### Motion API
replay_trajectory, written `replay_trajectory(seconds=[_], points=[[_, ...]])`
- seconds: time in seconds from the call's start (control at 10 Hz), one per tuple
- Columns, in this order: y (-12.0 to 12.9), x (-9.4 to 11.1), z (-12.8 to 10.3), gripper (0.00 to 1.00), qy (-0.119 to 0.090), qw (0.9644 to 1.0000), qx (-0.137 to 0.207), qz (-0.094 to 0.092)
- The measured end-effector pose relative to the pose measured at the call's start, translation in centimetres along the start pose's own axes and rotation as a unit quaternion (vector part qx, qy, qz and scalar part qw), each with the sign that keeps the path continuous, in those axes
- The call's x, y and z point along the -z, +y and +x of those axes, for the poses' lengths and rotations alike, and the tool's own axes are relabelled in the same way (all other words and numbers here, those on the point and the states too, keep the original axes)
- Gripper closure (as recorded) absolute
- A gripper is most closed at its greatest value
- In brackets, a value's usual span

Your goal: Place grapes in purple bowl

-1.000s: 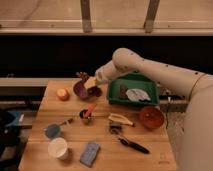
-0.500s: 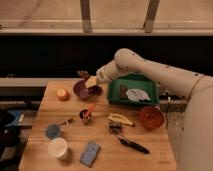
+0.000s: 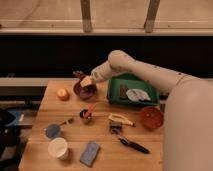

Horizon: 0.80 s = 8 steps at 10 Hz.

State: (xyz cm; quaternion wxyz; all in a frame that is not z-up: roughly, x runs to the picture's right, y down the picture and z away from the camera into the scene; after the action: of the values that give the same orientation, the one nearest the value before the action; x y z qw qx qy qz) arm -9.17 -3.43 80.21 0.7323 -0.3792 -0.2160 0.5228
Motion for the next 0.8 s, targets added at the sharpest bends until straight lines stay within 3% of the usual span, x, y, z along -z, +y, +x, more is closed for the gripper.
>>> replay_trajectory(seconds=[0.4,0.8], points=[[-1.1,-2.2,-0.9,1.0,-0.025,0.9996,0.008,-0.01],[-1.4,-6.0,-3.7,0.96,-0.027,0.9989,0.028,-0.024]])
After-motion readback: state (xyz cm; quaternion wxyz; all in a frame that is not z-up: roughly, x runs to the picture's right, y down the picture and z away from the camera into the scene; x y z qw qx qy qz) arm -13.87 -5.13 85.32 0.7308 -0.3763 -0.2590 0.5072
